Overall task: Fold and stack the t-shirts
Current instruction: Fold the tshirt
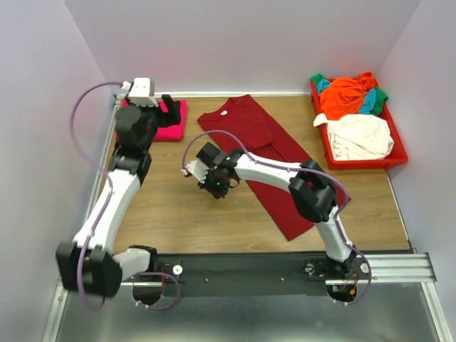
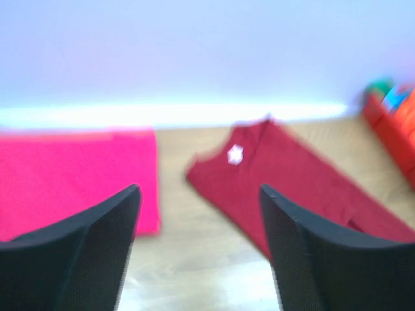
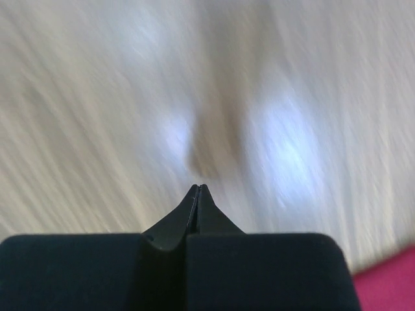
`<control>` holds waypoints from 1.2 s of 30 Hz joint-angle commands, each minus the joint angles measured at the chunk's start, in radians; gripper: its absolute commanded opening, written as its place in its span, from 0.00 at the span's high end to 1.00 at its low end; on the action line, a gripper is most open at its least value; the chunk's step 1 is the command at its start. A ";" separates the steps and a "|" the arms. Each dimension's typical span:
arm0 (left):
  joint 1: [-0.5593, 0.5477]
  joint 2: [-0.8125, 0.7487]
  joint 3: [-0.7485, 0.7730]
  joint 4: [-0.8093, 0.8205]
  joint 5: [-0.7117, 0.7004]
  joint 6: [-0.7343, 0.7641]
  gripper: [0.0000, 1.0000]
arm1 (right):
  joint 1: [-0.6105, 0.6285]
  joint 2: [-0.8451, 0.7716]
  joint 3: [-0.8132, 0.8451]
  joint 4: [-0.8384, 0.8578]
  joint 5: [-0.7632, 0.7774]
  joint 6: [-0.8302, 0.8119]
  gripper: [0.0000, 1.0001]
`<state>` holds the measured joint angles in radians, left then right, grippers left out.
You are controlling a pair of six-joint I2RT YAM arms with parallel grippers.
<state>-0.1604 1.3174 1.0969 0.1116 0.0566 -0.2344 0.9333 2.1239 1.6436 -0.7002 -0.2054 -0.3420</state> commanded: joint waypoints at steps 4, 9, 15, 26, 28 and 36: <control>0.016 -0.277 -0.173 0.074 0.032 0.078 0.02 | 0.053 0.007 0.119 -0.130 -0.059 -0.023 0.73; 0.019 -0.181 -0.178 0.019 0.133 -0.048 0.11 | 0.026 -0.165 -0.108 -0.130 0.044 -0.117 0.48; 0.016 0.021 -0.167 0.117 0.293 -0.210 0.28 | -0.198 -0.404 -0.332 -0.114 0.011 -0.186 0.41; -0.053 0.561 0.075 0.125 0.301 -0.299 0.40 | -0.720 -0.601 -0.459 0.030 -0.236 -0.127 0.39; -0.063 0.611 0.112 0.115 0.273 -0.312 0.41 | -0.767 -0.610 -0.482 0.044 -0.317 -0.132 0.38; -0.096 0.808 0.339 -0.087 0.152 -0.344 0.60 | -0.827 -0.663 -0.614 0.093 -0.407 -0.180 0.38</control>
<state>-0.2470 2.0773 1.3518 0.1268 0.2863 -0.5526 0.1078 1.5036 1.0649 -0.6449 -0.5240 -0.4984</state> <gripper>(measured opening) 0.451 0.616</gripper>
